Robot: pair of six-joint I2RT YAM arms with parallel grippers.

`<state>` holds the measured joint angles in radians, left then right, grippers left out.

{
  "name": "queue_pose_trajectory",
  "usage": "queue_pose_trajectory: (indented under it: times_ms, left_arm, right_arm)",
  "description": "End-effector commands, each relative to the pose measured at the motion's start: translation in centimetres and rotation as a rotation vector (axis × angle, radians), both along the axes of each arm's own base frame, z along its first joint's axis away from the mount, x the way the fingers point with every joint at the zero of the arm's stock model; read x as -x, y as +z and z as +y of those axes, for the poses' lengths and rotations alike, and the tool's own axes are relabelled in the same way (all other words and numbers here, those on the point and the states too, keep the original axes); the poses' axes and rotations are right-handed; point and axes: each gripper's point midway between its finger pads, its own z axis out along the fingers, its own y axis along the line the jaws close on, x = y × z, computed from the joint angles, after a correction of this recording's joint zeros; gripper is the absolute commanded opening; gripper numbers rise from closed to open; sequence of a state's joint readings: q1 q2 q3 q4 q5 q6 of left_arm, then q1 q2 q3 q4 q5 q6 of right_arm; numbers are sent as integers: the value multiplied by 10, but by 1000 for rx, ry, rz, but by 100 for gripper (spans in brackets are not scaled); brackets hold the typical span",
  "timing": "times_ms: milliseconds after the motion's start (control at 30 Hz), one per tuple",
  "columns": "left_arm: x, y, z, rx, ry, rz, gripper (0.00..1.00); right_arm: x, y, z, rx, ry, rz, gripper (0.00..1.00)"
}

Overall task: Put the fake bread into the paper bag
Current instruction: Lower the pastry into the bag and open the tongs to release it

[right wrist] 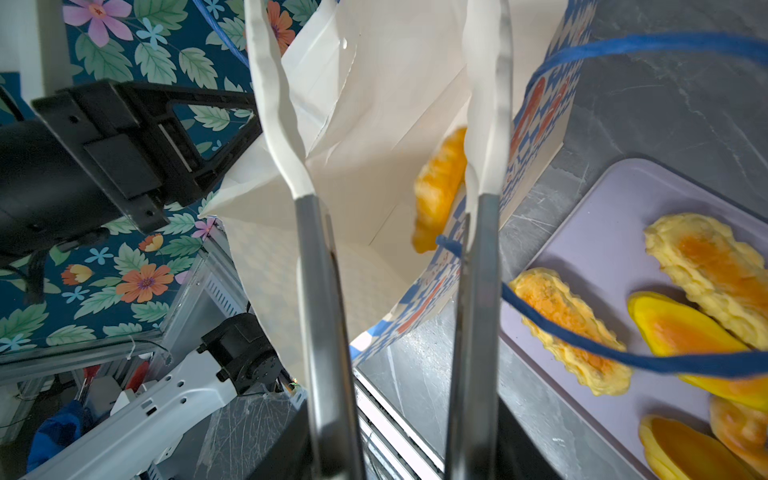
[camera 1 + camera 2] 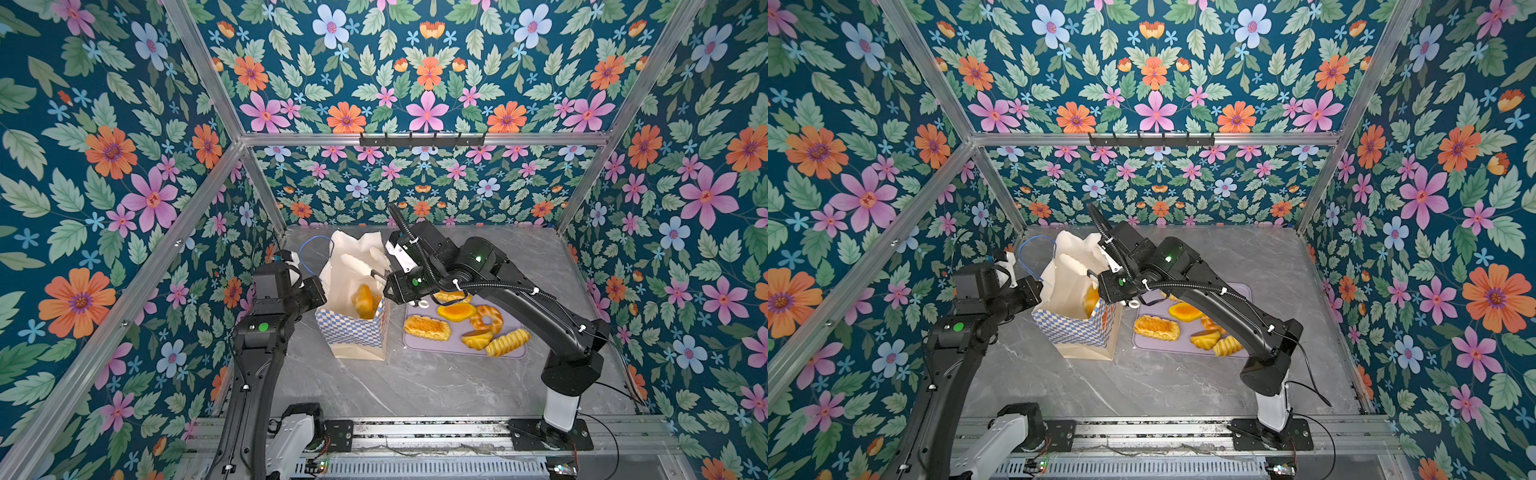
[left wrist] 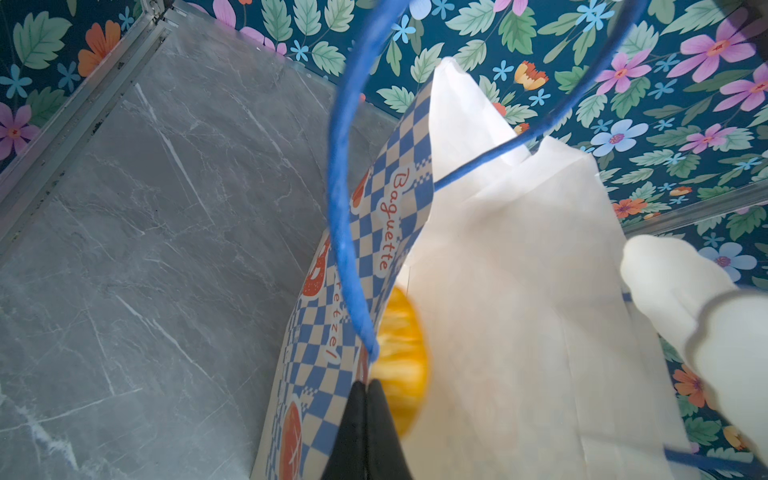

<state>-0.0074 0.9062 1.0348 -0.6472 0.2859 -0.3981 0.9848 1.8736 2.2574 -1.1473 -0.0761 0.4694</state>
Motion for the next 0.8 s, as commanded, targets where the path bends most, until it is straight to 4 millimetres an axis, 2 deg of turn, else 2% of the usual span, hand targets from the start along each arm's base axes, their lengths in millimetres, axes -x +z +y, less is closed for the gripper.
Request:
queue_pose_trajectory:
  times_ms: [0,233,567,767]
  left_arm:
    - [1,2,0,2,5,-2,3]
    - [1,3,1,2,6,-1,4]
    - [0,8,0,0,4,-9,25]
    - [-2,8,0,3,-1,-5,27]
  right_arm:
    - [-2,8,2,-24,-3,-21,50]
    - [-1,15,2,-45,2,-30,48]
    - [2,30,0,-85,6,-56,46]
    - [3,38,-4,-98,3,-73,44]
